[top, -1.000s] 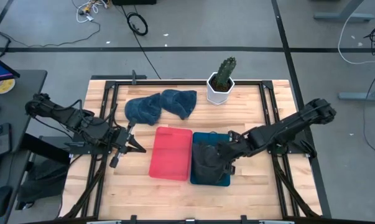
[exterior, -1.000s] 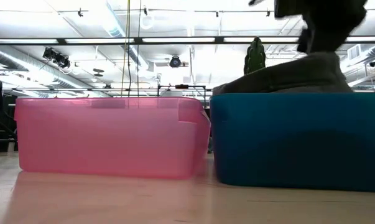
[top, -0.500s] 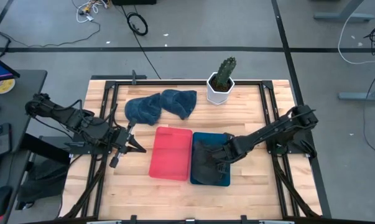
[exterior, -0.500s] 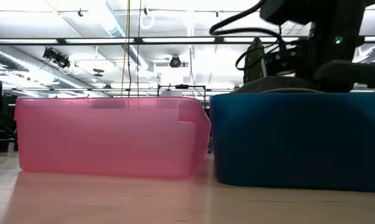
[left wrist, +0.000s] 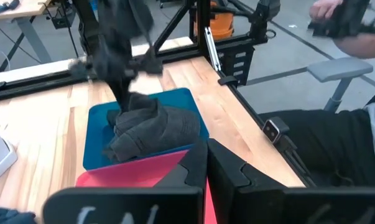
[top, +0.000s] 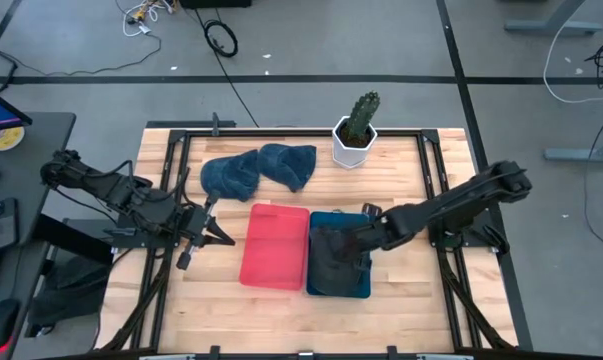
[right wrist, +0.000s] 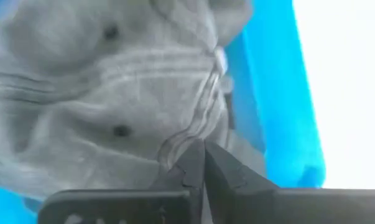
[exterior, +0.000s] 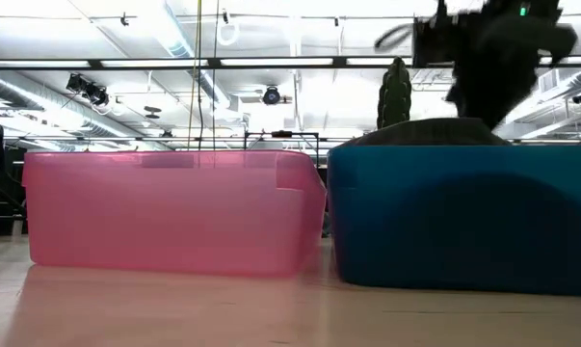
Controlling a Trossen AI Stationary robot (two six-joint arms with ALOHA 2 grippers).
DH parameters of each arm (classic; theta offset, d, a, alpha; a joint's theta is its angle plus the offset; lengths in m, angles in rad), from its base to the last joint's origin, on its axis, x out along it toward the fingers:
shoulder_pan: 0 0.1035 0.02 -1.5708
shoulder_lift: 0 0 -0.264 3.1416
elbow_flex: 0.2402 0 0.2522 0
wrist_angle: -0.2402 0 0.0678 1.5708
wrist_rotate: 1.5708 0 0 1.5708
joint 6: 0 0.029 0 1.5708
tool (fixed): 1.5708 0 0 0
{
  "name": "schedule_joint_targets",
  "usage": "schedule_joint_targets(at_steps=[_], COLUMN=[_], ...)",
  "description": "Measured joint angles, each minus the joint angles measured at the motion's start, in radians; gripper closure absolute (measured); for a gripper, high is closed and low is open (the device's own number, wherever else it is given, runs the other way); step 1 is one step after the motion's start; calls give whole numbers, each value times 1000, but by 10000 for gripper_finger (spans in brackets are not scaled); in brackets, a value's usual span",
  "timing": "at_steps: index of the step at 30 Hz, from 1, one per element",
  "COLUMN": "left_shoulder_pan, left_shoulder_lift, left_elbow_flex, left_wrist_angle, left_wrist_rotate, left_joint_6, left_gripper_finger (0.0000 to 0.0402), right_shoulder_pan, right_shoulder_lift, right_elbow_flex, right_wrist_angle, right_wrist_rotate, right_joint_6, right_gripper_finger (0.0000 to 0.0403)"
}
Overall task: Pick & Place hat
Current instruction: Put the black cap into the blue bin, then put the left blue cap into the red bin
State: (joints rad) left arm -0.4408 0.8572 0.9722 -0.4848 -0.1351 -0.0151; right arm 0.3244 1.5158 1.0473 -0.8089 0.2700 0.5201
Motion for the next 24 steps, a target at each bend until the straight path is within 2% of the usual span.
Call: schedule_joint_targets(at_steps=[2,6,10,12,16,24], left_shoulder_pan=[0,0,0,0,0,0], left_shoulder_lift=[0,0,0,1,1,1], left_elbow_flex=[0,0,0,0,0,0], left_wrist_angle=[-13,-16,-8,-17,-32,-31], left_wrist_rotate=[0,0,-33,-48,-49,-49], left_joint_6=[-4,-2,-4,-3,-3,6], left_gripper_finger=[387,387,387,387,387,388], right_shoulder_pan=[0,2,23,38,62,28], right_shoulder_lift=[-56,-150,-228,-271,-383,-656], right_elbow_flex=[0,0,-14,-56,-208,-596], right_wrist_angle=[8,63,209,328,615,1089], right_wrist_rotate=[54,239,397,402,338,251], right_joint_6=[-24,-60,-113,-207,-349,-448], right_gripper_finger=[389,389,389,389,389,389])
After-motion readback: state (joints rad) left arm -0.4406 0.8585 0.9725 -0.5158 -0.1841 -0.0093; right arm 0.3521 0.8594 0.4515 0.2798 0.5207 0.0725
